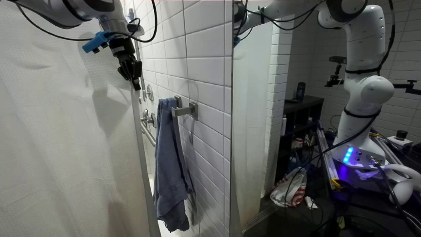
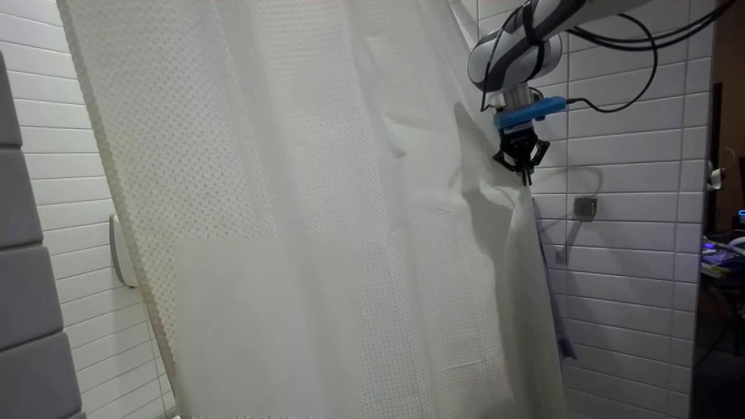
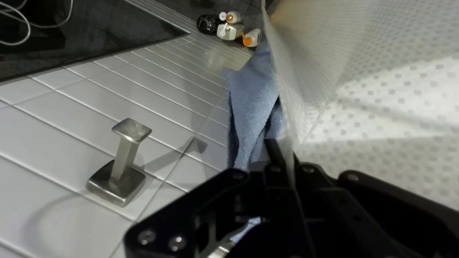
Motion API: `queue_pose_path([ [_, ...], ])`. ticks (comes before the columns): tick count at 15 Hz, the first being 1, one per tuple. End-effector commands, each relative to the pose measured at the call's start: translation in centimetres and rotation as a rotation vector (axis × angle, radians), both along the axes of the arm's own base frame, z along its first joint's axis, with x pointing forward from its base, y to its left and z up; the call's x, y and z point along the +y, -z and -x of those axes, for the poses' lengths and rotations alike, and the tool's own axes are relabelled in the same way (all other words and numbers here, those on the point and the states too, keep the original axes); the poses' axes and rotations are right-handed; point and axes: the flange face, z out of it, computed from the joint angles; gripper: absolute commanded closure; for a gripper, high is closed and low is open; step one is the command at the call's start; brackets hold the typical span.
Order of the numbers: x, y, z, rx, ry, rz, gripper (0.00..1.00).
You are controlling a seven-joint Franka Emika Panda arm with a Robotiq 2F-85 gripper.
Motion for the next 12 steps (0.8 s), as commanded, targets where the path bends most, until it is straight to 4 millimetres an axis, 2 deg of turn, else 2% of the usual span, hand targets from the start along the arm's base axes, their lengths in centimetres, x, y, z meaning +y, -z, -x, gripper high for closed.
queue_pose_path([
  [1,-2.1,-0.9,2.0,-0.019,0.030,-0.008,1.00],
  [8,-5.0,-1.5,6.1,-0.025,0.062,-0.009,1.00],
  [10,-5.6,-1.7,7.6,-0.029,0.070,-0.016,0.73],
  [12,-6.6,-1.3,9.3,-0.018,0.080,-0.023,0.63],
])
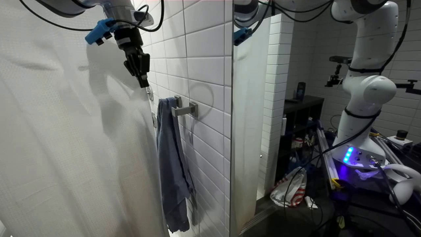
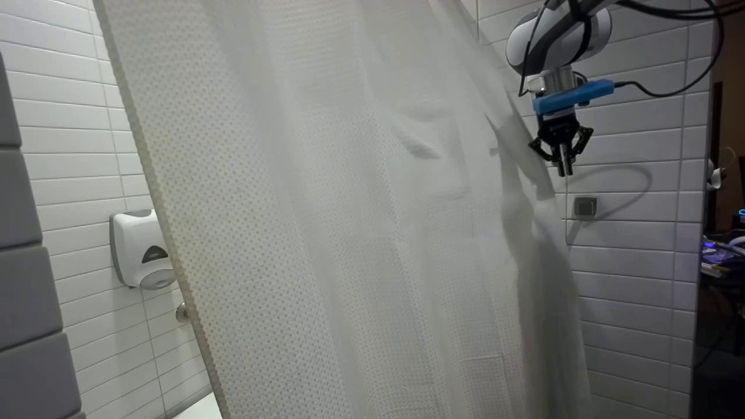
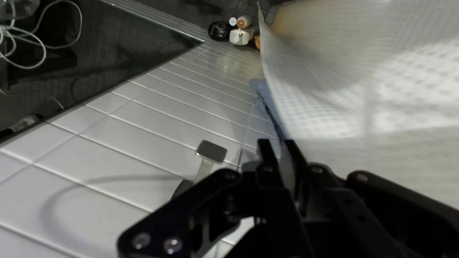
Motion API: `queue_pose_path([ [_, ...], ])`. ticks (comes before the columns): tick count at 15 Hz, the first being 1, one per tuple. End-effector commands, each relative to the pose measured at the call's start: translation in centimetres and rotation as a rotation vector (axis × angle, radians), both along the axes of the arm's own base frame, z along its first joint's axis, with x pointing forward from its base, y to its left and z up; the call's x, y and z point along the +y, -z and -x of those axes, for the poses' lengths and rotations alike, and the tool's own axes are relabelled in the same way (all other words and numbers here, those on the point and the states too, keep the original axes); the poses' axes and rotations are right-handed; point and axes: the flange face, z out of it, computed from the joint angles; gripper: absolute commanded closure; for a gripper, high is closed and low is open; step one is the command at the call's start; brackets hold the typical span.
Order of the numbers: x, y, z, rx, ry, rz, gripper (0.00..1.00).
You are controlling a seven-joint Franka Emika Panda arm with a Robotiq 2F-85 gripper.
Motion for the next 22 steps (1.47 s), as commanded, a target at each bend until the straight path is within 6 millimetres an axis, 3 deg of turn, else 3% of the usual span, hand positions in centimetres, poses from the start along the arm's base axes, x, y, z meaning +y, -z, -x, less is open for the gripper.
queue_pose_path([
  [1,-1.8,0.6,4.1,0.009,0.003,-0.016,0.56],
  [5,-3.9,1.2,8.0,0.032,0.013,-0.038,0.29],
  [7,-3.7,1.2,9.4,0.047,-0.009,-0.055,0.15],
  [8,0.2,1.1,4.4,0.054,-0.038,-0.062,0.08],
  [9,1.4,1.0,4.1,0.050,-0.064,-0.075,0.02],
  [15,11.3,0.4,0.4,0.077,-0.294,-0.140,0.00],
  [22,13.8,0.0,8.2,0.246,-0.513,-0.313,0.00],
])
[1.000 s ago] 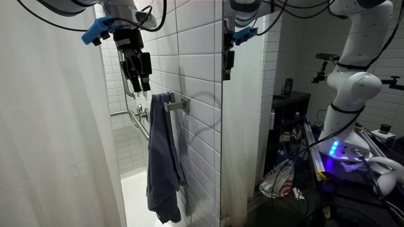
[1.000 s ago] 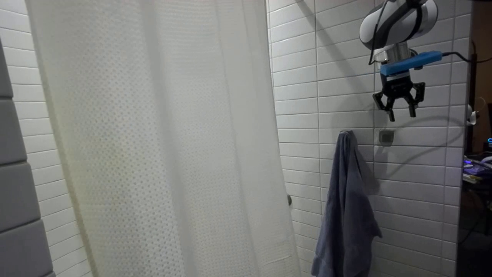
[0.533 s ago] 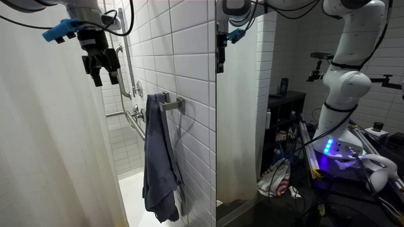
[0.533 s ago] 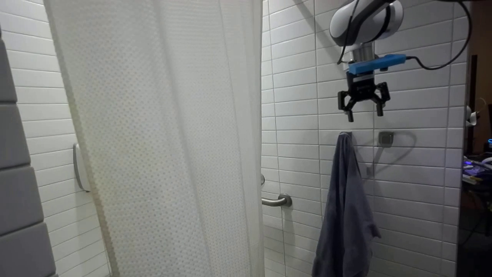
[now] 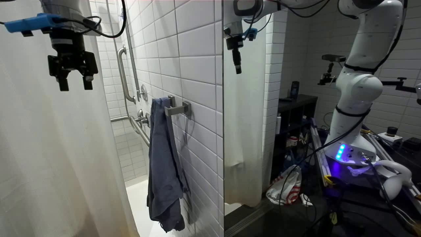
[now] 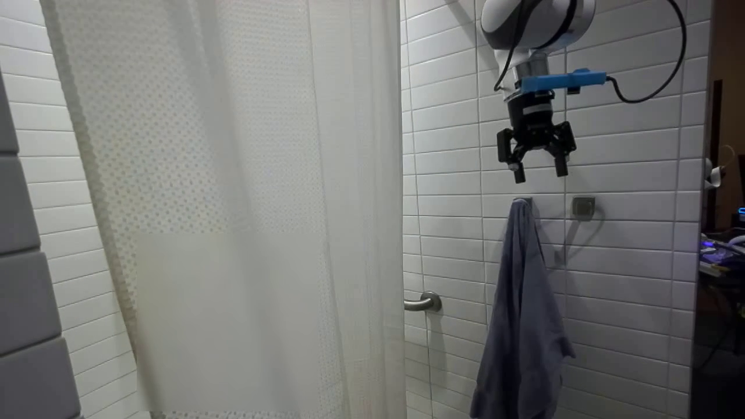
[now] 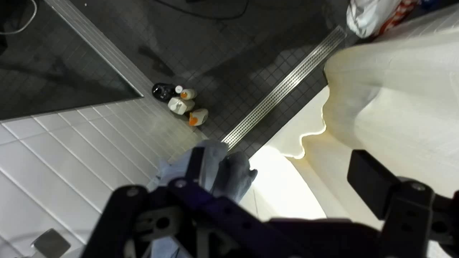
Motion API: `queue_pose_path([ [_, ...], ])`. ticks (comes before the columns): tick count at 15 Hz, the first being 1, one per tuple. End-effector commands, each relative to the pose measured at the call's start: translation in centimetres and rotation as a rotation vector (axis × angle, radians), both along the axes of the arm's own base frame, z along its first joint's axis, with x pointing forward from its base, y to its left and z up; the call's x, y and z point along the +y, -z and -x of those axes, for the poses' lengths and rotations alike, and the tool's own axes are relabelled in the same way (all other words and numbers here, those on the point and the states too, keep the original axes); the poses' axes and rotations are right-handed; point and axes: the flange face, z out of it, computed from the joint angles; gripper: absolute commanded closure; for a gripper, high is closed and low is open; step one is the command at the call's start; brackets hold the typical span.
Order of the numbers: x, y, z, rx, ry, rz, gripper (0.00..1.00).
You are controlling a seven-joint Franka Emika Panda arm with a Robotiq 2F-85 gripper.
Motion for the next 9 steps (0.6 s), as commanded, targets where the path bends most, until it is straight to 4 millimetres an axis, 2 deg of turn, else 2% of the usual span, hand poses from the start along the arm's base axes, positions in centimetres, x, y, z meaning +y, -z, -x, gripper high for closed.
queue_pose_path([
  [1,1.1,-0.8,5.6,0.111,-0.124,-0.088,0.00],
  [4,1.7,-1.0,9.8,0.184,-0.175,-0.101,0.00],
  [7,3.0,-0.5,13.2,0.177,-0.241,-0.086,0.00],
  [8,3.3,0.2,15.2,0.172,-0.285,-0.075,0.00],
  [9,3.9,0.5,16.3,0.173,-0.335,-0.058,0.00],
])
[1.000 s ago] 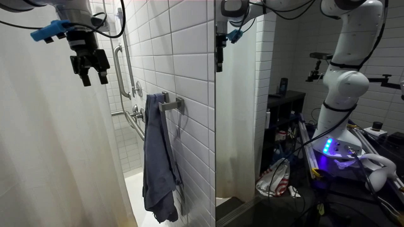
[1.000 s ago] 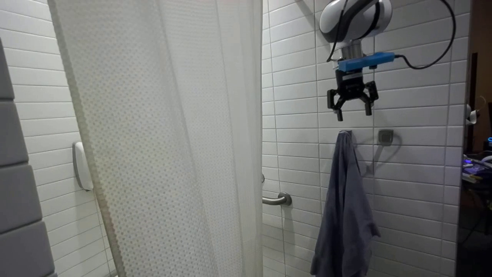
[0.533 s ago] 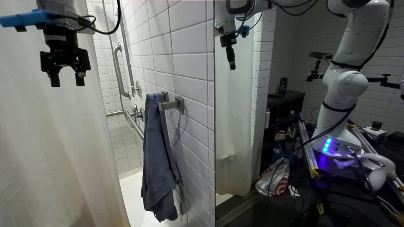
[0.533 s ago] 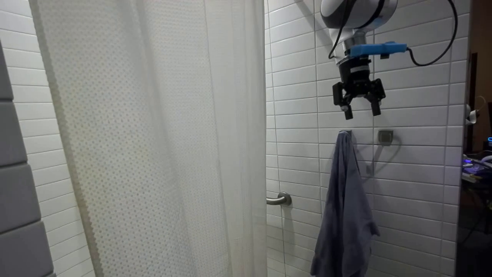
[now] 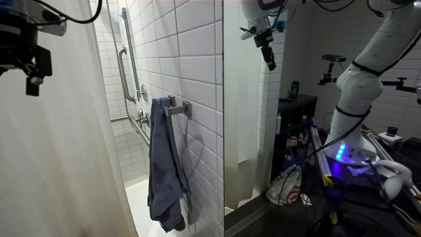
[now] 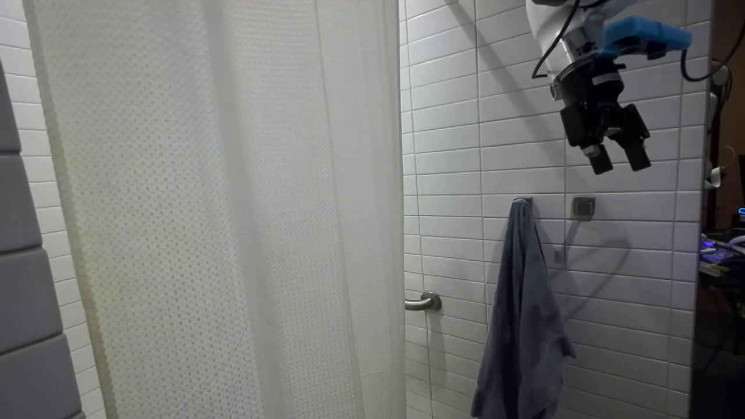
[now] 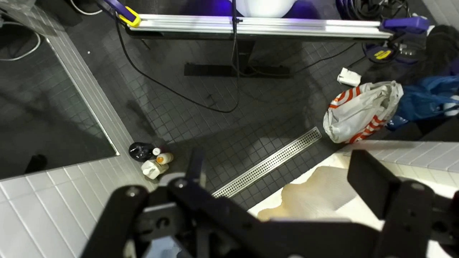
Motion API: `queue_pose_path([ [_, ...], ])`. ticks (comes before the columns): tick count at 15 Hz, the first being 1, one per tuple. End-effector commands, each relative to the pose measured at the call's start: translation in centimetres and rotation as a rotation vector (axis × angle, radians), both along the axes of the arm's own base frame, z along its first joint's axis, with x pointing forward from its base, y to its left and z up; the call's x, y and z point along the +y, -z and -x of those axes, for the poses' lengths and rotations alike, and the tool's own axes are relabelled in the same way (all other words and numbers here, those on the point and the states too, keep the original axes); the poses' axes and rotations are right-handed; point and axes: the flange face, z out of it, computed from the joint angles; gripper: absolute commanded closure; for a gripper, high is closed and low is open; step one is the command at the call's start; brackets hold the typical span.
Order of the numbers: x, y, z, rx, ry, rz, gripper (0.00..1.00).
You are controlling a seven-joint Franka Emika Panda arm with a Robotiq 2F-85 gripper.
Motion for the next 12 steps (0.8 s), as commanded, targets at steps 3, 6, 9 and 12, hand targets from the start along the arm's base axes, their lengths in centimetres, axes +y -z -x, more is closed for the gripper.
queue_pose_path([
  [3,2.9,2.7,7.9,-0.063,-0.259,0.077,0.00],
  [6,4.0,4.2,11.5,-0.170,-0.319,0.126,0.00],
  [9,4.2,5.5,14.4,-0.278,-0.316,0.134,0.00],
  [12,4.0,5.5,14.1,-0.230,-0.294,0.107,0.00],
])
